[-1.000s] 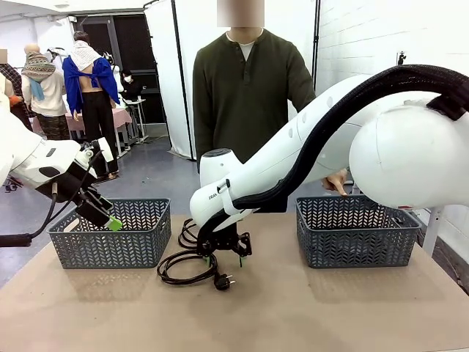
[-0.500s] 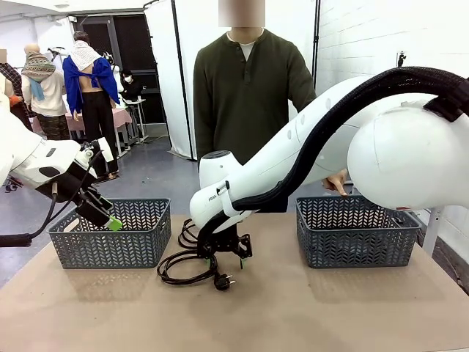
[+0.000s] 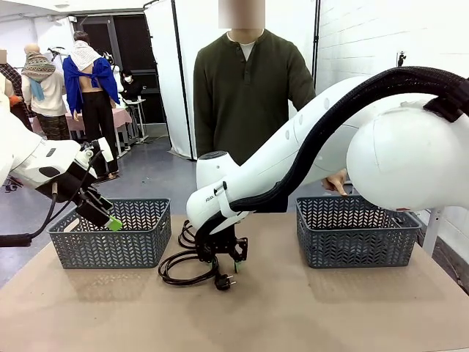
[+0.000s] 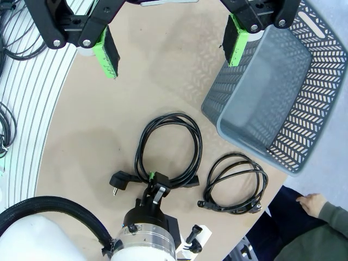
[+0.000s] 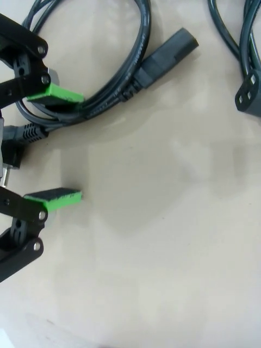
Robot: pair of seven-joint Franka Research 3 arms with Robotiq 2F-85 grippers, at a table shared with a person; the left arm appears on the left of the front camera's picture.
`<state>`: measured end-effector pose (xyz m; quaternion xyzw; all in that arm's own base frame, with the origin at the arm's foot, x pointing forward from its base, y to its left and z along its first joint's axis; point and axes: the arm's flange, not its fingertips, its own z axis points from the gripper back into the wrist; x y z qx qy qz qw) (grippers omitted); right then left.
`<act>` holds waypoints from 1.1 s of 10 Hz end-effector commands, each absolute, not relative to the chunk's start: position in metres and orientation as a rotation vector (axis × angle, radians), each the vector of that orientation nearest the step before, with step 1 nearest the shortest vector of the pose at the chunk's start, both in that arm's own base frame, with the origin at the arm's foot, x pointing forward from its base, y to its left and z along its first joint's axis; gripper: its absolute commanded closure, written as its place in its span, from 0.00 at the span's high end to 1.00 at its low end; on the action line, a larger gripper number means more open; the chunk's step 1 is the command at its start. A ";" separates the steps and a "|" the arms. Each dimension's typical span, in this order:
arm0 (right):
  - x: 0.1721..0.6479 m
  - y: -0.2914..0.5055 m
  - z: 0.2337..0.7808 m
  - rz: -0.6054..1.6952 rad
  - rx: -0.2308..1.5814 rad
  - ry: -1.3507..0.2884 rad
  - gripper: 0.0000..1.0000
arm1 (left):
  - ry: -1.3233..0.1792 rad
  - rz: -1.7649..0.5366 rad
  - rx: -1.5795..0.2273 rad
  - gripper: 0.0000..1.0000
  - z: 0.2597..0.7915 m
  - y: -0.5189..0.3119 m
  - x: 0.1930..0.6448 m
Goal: Organize the cables according to human instructions.
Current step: Pick up a bundle of cables and place it in the basket indicated by the human.
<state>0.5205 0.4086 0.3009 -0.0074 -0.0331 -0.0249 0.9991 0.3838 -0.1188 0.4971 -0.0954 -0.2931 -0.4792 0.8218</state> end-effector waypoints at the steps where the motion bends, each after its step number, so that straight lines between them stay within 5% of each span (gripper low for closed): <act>1: 0.520 0.412 0.304 -0.061 -0.047 -0.074 0.28 | -0.628 -1.035 -0.225 1.00 0.495 -0.115 0.386; 3: 0.520 0.415 0.306 -0.061 -0.042 -0.066 0.00 | -0.628 -1.035 -0.225 1.00 0.495 -0.115 0.386; 11: 0.516 0.403 0.341 -0.007 -0.031 -0.070 0.00 | -0.628 -1.035 -0.225 1.00 0.495 -0.115 0.386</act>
